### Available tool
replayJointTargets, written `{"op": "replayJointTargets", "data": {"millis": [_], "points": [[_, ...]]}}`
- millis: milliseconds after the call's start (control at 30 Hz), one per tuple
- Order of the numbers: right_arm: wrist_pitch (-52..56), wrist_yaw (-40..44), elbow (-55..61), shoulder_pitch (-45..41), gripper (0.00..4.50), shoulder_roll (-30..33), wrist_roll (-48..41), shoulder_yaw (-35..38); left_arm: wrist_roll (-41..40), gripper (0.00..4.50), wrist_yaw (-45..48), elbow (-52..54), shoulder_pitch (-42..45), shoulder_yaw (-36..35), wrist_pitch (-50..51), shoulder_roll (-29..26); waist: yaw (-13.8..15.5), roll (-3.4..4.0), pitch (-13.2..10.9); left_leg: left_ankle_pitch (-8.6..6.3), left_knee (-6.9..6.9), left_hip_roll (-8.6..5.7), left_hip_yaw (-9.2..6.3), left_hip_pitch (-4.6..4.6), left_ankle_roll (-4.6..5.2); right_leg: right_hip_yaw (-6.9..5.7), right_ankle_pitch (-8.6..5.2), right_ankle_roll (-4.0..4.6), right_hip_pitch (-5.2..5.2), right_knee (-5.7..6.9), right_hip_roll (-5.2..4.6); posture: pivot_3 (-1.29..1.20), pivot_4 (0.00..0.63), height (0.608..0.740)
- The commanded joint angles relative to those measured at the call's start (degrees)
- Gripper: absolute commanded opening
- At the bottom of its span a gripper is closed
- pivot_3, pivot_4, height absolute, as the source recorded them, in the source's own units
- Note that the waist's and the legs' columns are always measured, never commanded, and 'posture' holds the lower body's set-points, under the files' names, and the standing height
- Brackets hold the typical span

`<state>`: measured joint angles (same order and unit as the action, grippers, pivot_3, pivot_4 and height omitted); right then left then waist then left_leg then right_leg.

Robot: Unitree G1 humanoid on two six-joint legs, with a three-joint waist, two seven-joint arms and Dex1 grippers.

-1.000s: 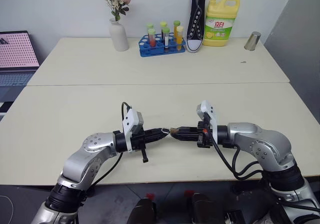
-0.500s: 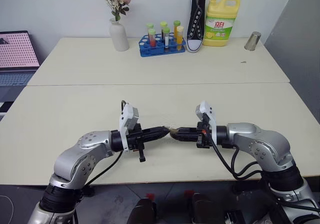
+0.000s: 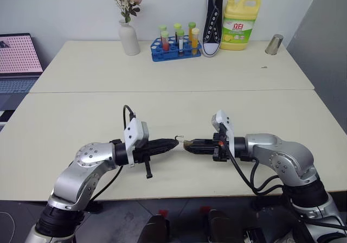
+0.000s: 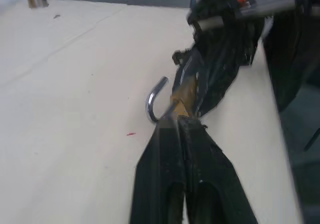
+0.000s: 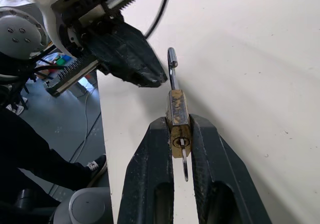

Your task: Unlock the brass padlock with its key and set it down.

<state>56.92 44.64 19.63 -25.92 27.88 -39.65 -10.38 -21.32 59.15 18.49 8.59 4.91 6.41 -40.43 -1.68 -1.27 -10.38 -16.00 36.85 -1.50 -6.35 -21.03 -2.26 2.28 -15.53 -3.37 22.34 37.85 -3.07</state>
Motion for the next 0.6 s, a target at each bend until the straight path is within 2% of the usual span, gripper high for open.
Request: {"op": "replayJointTargets", "data": {"millis": [33,100,233,367,433,600], "points": [[1.5,0.0,0.0,-1.0,0.12,-0.2,-2.2,2.1,7.5,1.13,2.9,-4.1,-0.7,0.5,-16.3,-0.8,0.0,0.01,0.0,0.0,-0.01,0.0,0.01,0.0,0.0,0.01,0.0,0.01,0.0,-0.01,-0.01,0.0,0.15,0.74],[2.7,0.1,-0.5,-1.6,0.12,-0.1,-2.4,2.1,10.1,1.7,3.3,-7.9,-0.9,0.2,-23.3,-1.1,0.0,0.01,0.0,0.0,-0.01,0.02,0.01,0.0,0.01,0.01,0.0,0.01,0.0,-0.05,-0.01,0.0,0.15,0.74],[5.0,0.5,-1.7,-2.5,0.12,0.5,-2.5,1.1,11.7,3.0,2.0,-11.9,-1.0,-0.7,-30.8,-0.3,0.0,0.02,0.0,-0.01,-0.01,0.03,0.01,-0.02,0.01,0.0,0.0,0.01,0.0,-0.06,-0.01,0.0,0.15,0.74],[6.5,0.7,-3.3,-3.4,0.12,0.1,-2.2,0.3,10.9,4.31,0.4,-12.0,-1.0,-0.7,-32.3,0.6,0.0,0.02,0.0,-0.01,-0.01,0.03,-0.02,-0.02,0.02,-0.01,0.0,0.0,0.0,-0.06,-0.01,0.0,0.15,0.74],[7.6,0.6,-5.6,-4.4,0.12,-0.6,-2.0,-0.3,10.0,4.5,0.1,-11.1,-1.9,-0.6,-30.4,0.6,-0.1,0.02,0.0,-0.01,-0.01,0.03,-0.02,-0.02,0.02,-0.02,0.0,0.0,0.0,-0.05,-0.01,0.0,0.15,0.74],[10.2,1.0,-13.8,-9.0,0.12,-3.6,-1.1,-2.2,8.2,4.5,0.2,-7.5,-4.4,-0.2,-25.7,-0.3,-0.3,0.09,-0.1,-0.01,-0.01,0.07,-0.01,0.0,0.02,-0.01,0.0,0.0,0.05,0.06,0.01,0.0,0.15,0.74]]}}
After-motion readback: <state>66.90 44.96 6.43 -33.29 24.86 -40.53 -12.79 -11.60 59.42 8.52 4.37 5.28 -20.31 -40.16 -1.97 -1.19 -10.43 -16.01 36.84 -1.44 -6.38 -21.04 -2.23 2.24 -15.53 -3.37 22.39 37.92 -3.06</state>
